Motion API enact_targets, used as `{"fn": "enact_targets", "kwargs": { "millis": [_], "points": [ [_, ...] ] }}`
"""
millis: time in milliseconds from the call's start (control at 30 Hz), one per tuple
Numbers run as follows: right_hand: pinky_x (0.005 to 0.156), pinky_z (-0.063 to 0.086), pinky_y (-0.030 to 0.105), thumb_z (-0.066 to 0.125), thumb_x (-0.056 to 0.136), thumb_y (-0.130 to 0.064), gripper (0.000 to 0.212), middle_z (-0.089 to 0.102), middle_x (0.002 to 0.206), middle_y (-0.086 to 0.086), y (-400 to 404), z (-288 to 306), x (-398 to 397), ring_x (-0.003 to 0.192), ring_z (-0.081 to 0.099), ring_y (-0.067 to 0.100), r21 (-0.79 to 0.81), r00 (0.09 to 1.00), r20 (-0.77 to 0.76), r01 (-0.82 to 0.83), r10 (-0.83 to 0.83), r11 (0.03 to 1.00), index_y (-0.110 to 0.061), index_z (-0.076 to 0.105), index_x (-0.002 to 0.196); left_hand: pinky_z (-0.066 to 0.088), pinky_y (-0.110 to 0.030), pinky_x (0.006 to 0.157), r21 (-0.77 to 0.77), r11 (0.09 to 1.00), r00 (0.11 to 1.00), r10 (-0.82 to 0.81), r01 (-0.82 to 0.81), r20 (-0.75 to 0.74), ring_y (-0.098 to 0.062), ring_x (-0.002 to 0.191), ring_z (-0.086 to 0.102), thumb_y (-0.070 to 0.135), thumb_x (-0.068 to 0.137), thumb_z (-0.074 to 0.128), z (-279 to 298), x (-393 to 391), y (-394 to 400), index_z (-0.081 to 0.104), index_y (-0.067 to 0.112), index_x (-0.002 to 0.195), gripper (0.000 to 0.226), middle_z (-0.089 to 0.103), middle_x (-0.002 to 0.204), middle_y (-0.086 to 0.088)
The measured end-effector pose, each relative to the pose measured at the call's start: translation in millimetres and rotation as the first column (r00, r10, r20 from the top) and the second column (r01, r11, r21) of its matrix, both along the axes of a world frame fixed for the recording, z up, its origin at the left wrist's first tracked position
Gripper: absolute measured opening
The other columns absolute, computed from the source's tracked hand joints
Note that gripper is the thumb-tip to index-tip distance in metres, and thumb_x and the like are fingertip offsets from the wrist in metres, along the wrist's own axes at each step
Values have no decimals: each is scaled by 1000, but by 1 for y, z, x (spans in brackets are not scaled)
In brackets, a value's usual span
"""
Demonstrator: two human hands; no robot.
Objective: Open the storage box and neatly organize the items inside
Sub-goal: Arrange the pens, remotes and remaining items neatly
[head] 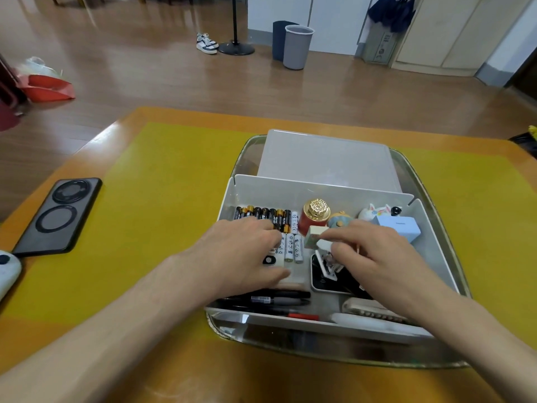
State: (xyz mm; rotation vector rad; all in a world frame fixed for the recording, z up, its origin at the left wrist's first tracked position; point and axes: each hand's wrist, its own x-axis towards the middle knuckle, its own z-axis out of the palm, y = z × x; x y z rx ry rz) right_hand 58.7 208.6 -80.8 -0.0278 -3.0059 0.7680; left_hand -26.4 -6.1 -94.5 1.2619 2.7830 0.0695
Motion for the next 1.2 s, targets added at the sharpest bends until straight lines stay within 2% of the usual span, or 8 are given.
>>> {"fn": "enact_targets", "kwargs": {
  "millis": [167,367,633,800,900,1000,1100,1200],
  "points": [
    [80,44,36,30,86,-45,44,55,87,-23,6,6,2,91,49,3,-21,998,24,53,-53,998,-38,69,106,46,-28,71,125,992,1000,10,-9,-6,-10,102,52,56,90,58,0,-7,29,62,28,119,40,59,110,10],
    [75,45,35,40,95,-33,27,55,87,-18,6,3,6,87,51,5,-28,998,34,54,-53,998,-33,67,97,53,-40,86,60,997,999,38,-38,-3,-19,113,50,50,81,70,-24,-10,53,61,24,122,50,56,122,4],
    [68,47,38,49,92,-32,17,61,73,-9,4,-8,5,76,55,9,-159,996,60,71,-62,985,-39,63,100,35,-31,68,87,994,997,72,-69,-37,-20,104,47,44,80,71,-29,-14,55,60,26,110,37,54,109,2],
    [60,40,33,53,93,-34,11,62,75,-16,11,-8,-1,69,55,7,-194,994,79,87,-73,977,-37,61,101,42,-32,73,74,994,997,82,-83,14,-19,107,50,46,81,71,-19,-14,54,60,26,116,41,55,110,4],
    [58,44,31,55,91,-38,11,65,74,-15,29,6,-5,63,58,5,-235,988,92,142,-124,962,-38,66,96,51,-37,75,193,977,995,84,-92,53,-16,105,53,44,88,65,-7,-14,49,59,29,115,31,56,106,8],
    [66,56,39,49,86,-48,26,68,81,-18,43,20,-6,66,62,6,-239,984,56,176,-167,955,-36,71,94,52,-40,76,292,955,998,38,-51,48,-16,102,55,40,91,61,-1,-10,54,59,30,111,23,56,102,10],
    [71,54,40,45,83,-52,33,68,85,-20,46,23,-4,73,61,4,-223,982,20,188,-189,957,-36,71,94,50,-37,72,324,945,998,27,-41,49,-18,99,56,39,91,63,-1,-9,63,61,30,108,20,58,101,9],
    [70,50,37,48,90,-44,26,65,84,-19,44,20,-2,78,58,0,-190,986,-5,163,-167,968,-32,71,92,46,-33,67,351,934,998,62,-69,31,-18,94,59,35,89,68,-2,-11,65,62,32,103,16,62,95,12]
  ]
}}
